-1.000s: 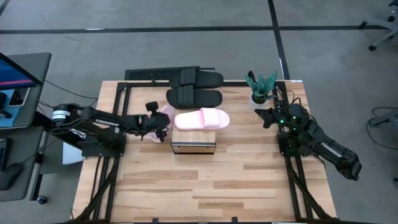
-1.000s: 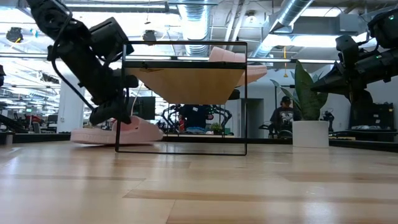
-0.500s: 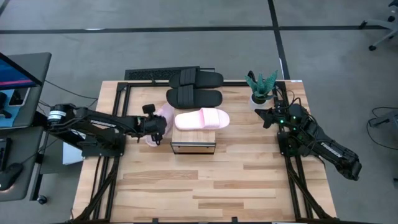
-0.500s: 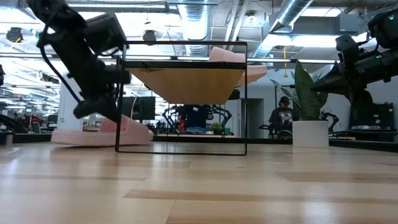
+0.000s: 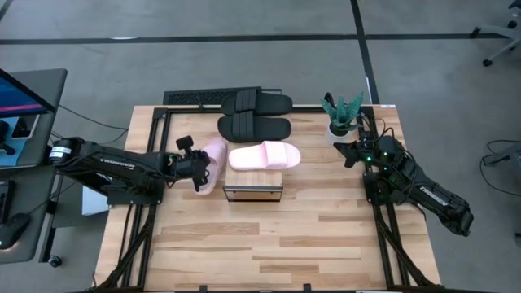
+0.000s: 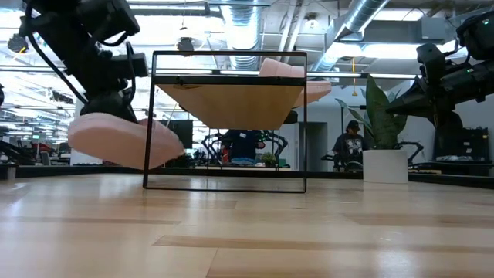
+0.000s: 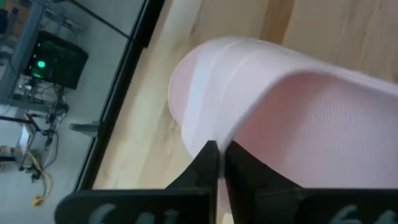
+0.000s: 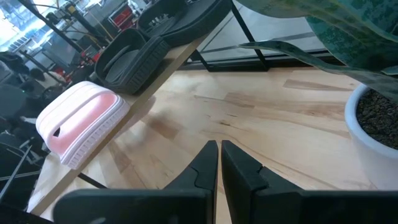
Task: Pick and place slides into the shelf
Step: Put the pink slide on the shelf
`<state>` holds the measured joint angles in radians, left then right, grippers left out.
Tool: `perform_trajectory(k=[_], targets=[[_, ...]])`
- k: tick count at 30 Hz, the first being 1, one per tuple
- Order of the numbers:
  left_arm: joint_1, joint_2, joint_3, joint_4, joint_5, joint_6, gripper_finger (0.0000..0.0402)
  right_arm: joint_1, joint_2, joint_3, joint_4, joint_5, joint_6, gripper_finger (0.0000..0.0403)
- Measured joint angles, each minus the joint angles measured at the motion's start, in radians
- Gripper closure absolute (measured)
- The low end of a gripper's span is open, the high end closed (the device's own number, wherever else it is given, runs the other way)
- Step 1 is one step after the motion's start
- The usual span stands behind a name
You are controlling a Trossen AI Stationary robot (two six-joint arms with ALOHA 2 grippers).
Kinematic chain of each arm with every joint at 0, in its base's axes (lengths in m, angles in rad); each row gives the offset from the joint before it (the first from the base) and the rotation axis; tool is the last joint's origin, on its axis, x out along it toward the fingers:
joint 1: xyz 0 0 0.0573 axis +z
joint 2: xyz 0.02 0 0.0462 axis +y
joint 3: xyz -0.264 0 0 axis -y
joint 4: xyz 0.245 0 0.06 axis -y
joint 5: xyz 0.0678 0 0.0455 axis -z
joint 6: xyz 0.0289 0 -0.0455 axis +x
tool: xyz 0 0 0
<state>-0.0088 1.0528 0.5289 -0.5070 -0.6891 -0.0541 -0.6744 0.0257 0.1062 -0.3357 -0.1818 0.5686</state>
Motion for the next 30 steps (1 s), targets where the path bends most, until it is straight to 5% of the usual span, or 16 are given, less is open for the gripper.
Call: perform_trajectory(k=[30], targets=[[-0.302, 0.0, 0.092, -0.336, -0.085, -0.47, 0.0401, 0.0, 0.0, 0.0, 0.0, 0.0, 0.0, 0.039]])
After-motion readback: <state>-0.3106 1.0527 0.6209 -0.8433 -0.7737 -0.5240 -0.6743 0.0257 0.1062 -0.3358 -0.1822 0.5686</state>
